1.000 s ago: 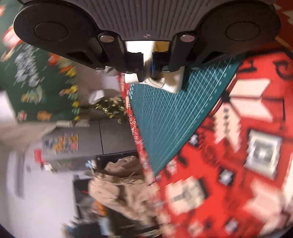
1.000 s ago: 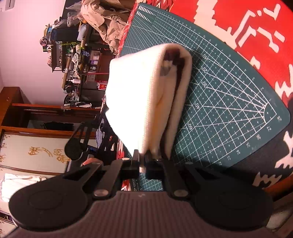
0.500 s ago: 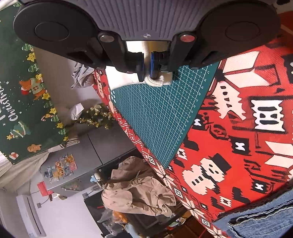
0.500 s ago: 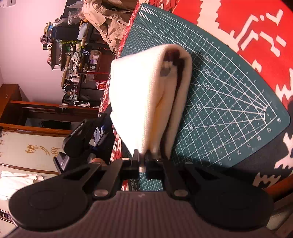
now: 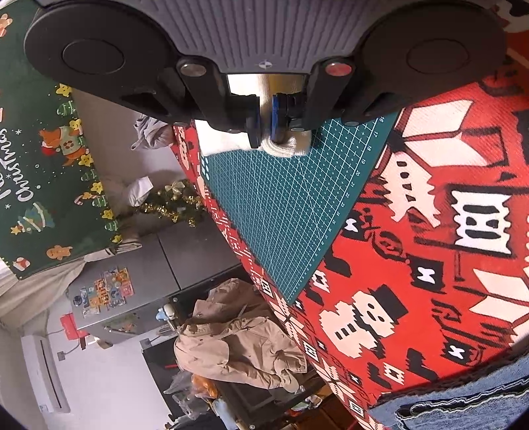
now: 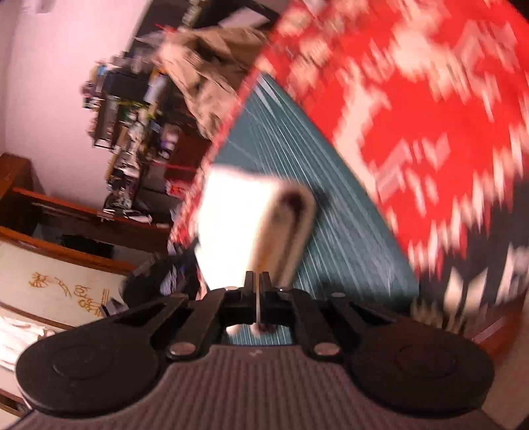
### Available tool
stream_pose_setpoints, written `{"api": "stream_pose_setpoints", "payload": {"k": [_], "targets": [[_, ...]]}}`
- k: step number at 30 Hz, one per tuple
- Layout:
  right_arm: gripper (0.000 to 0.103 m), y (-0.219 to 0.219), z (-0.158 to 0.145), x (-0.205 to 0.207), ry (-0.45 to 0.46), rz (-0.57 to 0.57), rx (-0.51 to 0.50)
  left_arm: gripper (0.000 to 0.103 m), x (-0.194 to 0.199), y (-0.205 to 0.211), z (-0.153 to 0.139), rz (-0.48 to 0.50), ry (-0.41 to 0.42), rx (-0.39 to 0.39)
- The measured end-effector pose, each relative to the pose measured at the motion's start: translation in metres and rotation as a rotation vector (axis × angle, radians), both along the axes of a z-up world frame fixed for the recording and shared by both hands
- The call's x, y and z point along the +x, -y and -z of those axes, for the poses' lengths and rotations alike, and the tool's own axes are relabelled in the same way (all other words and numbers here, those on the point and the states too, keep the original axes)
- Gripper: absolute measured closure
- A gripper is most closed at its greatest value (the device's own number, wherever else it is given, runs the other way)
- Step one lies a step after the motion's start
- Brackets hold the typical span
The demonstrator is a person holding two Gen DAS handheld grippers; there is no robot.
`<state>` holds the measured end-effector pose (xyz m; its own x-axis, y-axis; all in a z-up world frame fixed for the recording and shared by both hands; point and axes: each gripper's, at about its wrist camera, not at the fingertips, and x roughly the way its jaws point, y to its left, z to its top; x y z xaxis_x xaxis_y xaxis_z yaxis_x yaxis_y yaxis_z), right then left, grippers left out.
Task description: Fold clothes
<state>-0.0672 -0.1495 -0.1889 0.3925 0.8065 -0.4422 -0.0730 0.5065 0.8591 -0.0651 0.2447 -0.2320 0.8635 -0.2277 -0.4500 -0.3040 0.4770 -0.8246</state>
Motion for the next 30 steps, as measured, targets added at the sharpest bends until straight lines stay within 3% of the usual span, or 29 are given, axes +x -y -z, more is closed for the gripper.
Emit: {"api": "stream_pose_setpoints", "payload": {"k": [3,7,14,19,23,30], "targets": [[0.101,-0.003,-0.012,0.019,0.074,0.0,0.007,0.096,0.001,0.0,-0.001,0.003,-0.006,0.007],[0.101,-0.017,0.002,0.045,0.029,-0.04,0.025,0.096,0.002,0.001,-0.002,0.008,-0.013,0.017],[0.103,0.009,0.012,0.028,0.024,-0.036,0.006,0.095,0.004,0.004,-0.006,0.015,-0.026,0.053],[0.103,-0.02,-0.002,0.025,0.085,-0.134,0.07,0.095,0.005,0.004,-0.006,0.016,-0.028,0.051],[0.103,-0.039,0.014,0.027,0.017,-0.147,0.058,0.094,0.005,0.004,-0.006,0.023,-0.029,0.052],[0.103,0.012,0.026,0.011,-0.035,-0.049,0.056,0.094,0.005,0.002,-0.004,0.025,-0.023,0.039]]}}
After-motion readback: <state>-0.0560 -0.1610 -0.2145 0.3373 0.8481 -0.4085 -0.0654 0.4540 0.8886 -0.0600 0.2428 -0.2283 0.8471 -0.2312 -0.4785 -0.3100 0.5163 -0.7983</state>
